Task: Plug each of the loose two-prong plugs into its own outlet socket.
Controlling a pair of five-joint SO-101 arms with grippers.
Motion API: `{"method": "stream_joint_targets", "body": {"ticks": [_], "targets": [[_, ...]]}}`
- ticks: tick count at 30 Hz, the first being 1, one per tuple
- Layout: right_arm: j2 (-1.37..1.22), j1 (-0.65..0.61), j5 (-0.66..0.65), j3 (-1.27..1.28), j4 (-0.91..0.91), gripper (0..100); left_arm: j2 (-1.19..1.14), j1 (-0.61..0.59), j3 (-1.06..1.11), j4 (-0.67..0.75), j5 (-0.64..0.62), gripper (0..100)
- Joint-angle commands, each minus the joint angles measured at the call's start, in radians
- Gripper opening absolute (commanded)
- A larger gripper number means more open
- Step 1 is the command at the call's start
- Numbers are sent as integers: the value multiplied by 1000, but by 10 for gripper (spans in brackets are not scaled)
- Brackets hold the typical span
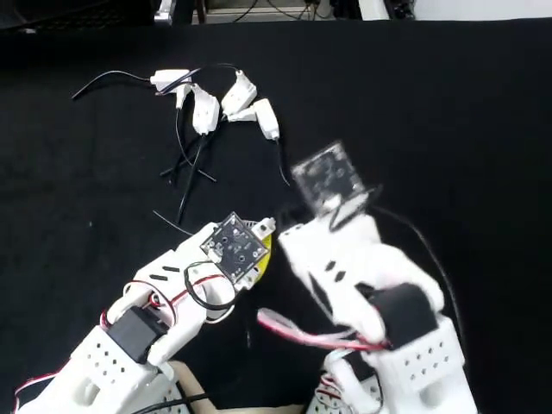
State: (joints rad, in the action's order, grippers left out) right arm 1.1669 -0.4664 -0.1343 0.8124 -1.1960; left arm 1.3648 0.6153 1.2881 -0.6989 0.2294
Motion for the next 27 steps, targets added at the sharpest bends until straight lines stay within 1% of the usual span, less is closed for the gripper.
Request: {"method": "stream_joint_targets", "body": {"ticks": [1,3,4,7,10,12,15,17,20,27], "targets": [[13,-135,-25,-45,-3,12,6,-8,-19,26,-3,30],[-10,-192,-26,-45,3,12,6,-5,-19,23,-3,30],[-24,-199,-26,-47,3,12,11,-5,-19,20,-3,30],[-53,-164,-26,-44,3,12,14,-12,-19,20,-3,30],[-68,-103,-32,-12,11,12,14,-12,-19,18,-3,30],[-68,-61,-68,42,52,12,15,-12,-21,18,-3,30],[-73,-12,-92,134,170,12,15,-12,-38,-14,-3,30],[-74,-2,-98,160,210,12,15,-10,-62,-41,-8,30],[-74,-2,-98,166,210,12,15,-10,-91,-80,-9,30],[-77,-2,-97,176,212,12,17,-10,-101,-86,-11,30]]}}
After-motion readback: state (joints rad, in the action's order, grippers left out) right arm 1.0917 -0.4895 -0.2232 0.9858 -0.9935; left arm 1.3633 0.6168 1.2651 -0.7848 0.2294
